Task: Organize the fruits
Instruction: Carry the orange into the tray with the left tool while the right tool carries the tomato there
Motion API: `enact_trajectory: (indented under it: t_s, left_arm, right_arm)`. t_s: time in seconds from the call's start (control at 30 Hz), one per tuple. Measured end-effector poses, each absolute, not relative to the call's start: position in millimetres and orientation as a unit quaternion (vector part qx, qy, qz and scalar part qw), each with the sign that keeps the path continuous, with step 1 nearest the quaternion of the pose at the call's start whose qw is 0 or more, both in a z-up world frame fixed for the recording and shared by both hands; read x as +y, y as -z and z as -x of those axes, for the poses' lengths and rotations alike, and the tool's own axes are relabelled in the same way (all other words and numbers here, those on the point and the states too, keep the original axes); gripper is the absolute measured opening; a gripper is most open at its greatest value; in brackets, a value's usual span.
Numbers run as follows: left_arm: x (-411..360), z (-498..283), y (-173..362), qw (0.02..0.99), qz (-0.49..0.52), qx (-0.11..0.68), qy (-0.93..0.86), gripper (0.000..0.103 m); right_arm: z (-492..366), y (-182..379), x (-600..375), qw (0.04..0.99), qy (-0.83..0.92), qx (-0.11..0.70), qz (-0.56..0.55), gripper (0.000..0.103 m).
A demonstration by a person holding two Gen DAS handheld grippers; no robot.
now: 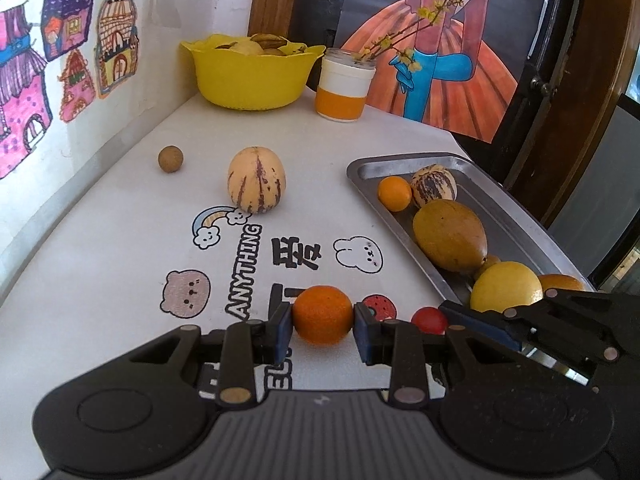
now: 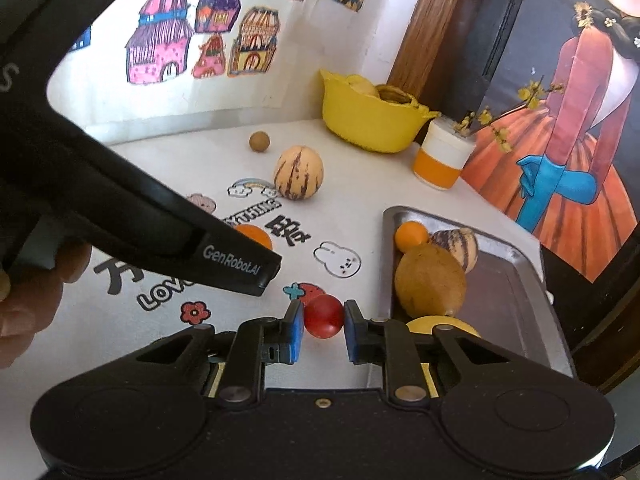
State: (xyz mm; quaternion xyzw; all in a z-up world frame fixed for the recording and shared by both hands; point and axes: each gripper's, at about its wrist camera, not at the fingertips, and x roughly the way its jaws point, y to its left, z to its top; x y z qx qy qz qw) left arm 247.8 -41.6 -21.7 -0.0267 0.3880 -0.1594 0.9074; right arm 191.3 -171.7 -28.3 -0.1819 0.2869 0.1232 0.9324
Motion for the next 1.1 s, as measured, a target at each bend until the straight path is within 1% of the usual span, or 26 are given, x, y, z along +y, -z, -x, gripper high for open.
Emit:
enact_trajectory:
  t_s: [0.33, 0.57, 0.83, 1.1]
  left_arm:
    - [-62, -235, 5, 0.911, 0.035, 0.375, 0.169, 0.036]
    - [-97, -213, -4, 0.905, 0.041, 0.369, 0.207, 0.036]
    - [-130, -191, 1, 0.897, 0.040, 0.378, 0.227, 0.036]
    - [-150, -181, 8, 0.890, 0.029, 0.394, 0.229, 0.036]
  right_arm:
    - [-164, -4, -216, 0.954, -0.084, 0.246, 0.150, 0.023]
    - [-142, -11, -264, 0.961, -0.042, 0.243, 0.127, 0.023]
    - [-128, 5, -302, 0.960, -0.008, 0.264, 0.097, 0.023]
    - [-127, 25, -314, 0.954, -0.004, 0.290, 0.079, 0.023]
